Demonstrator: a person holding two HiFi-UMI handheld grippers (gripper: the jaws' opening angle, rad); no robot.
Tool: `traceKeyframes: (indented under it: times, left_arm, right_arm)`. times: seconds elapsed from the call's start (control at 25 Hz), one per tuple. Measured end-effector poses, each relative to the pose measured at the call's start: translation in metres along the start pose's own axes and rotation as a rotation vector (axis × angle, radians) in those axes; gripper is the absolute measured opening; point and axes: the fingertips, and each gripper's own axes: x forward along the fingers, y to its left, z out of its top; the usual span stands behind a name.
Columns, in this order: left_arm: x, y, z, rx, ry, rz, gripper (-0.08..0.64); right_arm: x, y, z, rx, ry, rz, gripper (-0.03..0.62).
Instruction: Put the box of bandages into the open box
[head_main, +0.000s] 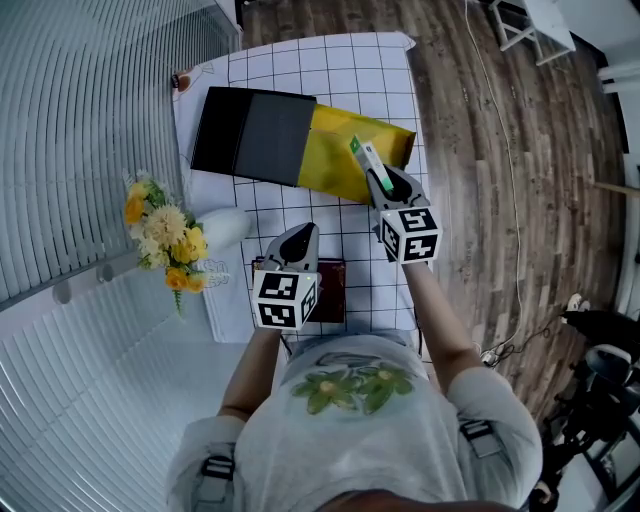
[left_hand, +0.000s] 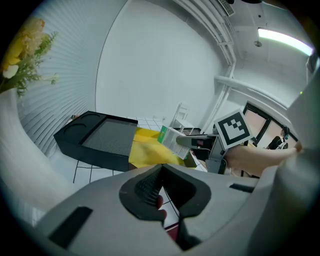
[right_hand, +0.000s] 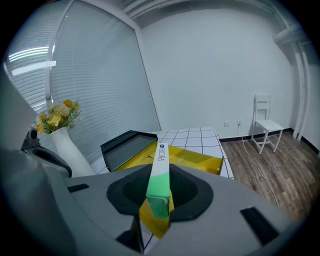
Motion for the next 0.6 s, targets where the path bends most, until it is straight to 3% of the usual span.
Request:
traceKeyframes:
  times: [0.6]
  left_arm:
    - [0.001, 0.000, -0.003, 0.012, 0.008, 0.002, 0.005]
  right_arm:
    - [0.014, -0.003, -0.014, -0.001, 0.047, -0.001, 0.092]
